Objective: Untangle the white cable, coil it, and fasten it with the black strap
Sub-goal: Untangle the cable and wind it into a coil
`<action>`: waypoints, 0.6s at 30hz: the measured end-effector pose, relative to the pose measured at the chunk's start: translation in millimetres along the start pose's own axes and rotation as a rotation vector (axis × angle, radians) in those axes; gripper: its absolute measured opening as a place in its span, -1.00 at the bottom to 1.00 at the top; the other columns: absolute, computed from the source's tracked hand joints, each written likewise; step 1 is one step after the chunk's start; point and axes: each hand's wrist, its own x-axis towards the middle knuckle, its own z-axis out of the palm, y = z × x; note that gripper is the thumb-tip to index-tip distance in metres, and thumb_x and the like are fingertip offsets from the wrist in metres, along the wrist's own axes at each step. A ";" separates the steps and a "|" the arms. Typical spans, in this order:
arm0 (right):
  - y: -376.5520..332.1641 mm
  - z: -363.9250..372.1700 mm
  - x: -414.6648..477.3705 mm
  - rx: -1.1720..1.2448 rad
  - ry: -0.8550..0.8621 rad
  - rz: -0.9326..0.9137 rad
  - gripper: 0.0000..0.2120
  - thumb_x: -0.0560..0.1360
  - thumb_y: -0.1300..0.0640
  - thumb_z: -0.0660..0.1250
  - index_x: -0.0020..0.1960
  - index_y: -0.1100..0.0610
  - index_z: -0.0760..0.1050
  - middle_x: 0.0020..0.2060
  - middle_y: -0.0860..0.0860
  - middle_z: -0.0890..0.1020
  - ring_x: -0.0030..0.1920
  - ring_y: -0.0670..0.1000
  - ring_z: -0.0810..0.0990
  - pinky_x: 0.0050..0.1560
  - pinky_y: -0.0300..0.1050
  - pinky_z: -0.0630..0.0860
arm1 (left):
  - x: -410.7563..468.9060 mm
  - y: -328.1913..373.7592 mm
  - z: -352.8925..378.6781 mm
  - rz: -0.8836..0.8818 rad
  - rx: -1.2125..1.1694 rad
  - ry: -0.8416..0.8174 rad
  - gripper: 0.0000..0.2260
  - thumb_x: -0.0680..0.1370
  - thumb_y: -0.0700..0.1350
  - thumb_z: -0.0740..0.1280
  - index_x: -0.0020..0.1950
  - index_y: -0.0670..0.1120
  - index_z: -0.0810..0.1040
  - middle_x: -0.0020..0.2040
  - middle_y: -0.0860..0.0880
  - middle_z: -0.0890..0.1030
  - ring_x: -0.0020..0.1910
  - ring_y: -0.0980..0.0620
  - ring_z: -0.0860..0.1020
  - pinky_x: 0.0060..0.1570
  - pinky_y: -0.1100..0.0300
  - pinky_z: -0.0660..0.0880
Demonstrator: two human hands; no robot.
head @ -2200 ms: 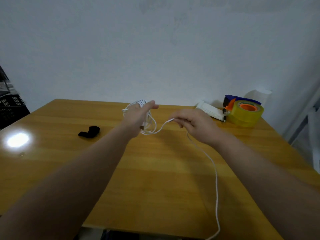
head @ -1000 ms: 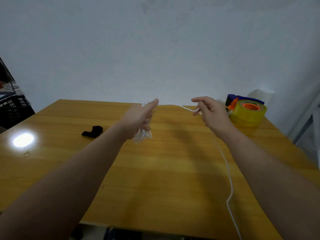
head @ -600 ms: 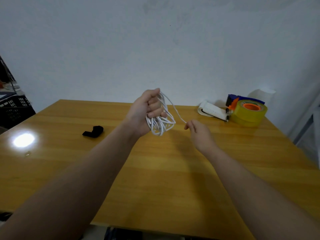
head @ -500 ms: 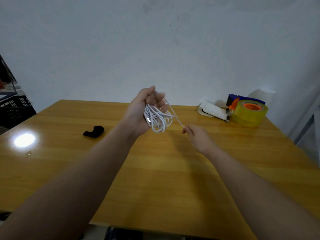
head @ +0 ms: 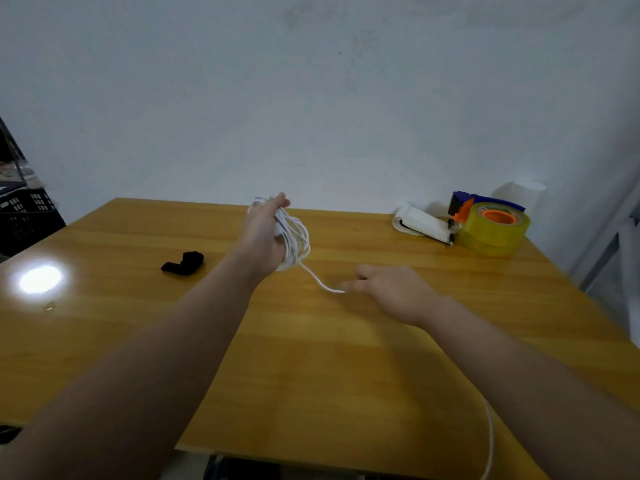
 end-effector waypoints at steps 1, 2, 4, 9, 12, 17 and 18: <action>-5.2 -7.7 1.6 0.045 0.042 -0.022 -0.71 0.60 0.12 0.11 0.24 -0.14 0.41 -0.11 -0.08 0.35 -0.11 -0.05 0.35 -0.23 -0.12 0.15 | -0.1 -5.2 2.0 0.005 0.065 0.007 -0.81 0.60 -0.08 0.25 -0.19 -0.10 0.46 -0.21 -0.07 0.42 -0.28 -0.01 0.44 -0.22 0.14 0.42; -10.2 -15.7 3.1 0.104 0.070 -0.040 -0.85 0.59 0.01 0.09 0.06 -0.09 0.43 -0.15 -0.09 0.35 -0.14 -0.07 0.32 -0.25 -0.11 0.13 | -2.3 -9.1 5.1 0.009 0.130 0.004 -0.83 0.59 -0.09 0.27 -0.18 -0.09 0.47 -0.18 -0.09 0.44 -0.26 -0.01 0.46 -0.17 0.12 0.43; -14.0 -28.2 10.2 0.122 0.183 -0.102 -0.71 0.53 -0.12 -0.02 -0.05 -0.01 0.41 -0.17 -0.06 0.39 -0.18 -0.12 0.28 -0.24 -0.14 0.12 | -6.0 -14.6 11.1 0.012 0.244 -0.015 -0.88 0.58 -0.09 0.28 -0.12 -0.09 0.50 -0.14 -0.11 0.47 -0.22 -0.03 0.49 -0.15 0.11 0.44; -9.6 -49.8 15.3 0.077 0.388 -0.224 -0.67 0.45 0.07 0.08 0.02 -0.04 0.60 -0.15 -0.11 0.45 -0.21 -0.08 0.43 -0.39 -0.26 0.10 | -10.9 -16.5 21.1 -0.069 0.280 -0.131 -0.83 0.60 -0.11 0.23 0.00 -0.21 0.50 0.06 -0.20 0.56 -0.03 -0.16 0.55 -0.01 -0.09 0.51; -7.6 -54.4 15.7 0.262 0.434 -0.128 -0.78 0.47 0.02 0.30 0.09 0.04 0.53 -0.10 -0.14 0.53 -0.11 -0.10 0.54 -0.38 -0.19 0.33 | -15.8 -13.8 22.2 -0.068 0.299 -0.182 -0.84 0.60 -0.16 0.23 -0.13 -0.21 0.49 -0.24 -0.11 0.63 -0.32 -0.03 0.57 -0.29 0.15 0.54; 1.4 -61.6 20.6 0.312 0.481 0.084 -0.60 0.30 -0.23 0.44 -0.18 0.07 0.43 -0.35 -0.02 0.60 -0.27 0.04 0.55 -0.26 -0.02 0.44 | -32.8 -23.8 29.5 -0.102 0.462 -0.428 -0.87 0.54 -0.17 0.32 -0.13 -0.16 0.62 -0.26 -0.12 0.65 -0.24 -0.06 0.65 -0.06 0.05 0.56; 4.8 -63.3 19.9 0.300 0.483 0.117 -0.56 0.25 -0.27 0.45 -0.24 0.06 0.38 -0.42 -0.04 0.53 -0.34 0.01 0.48 -0.30 -0.04 0.38 | -35.9 -24.5 31.3 -0.129 0.444 -0.461 -0.88 0.55 -0.16 0.32 -0.09 -0.19 0.61 -0.26 -0.14 0.66 -0.26 -0.07 0.66 -0.08 0.05 0.56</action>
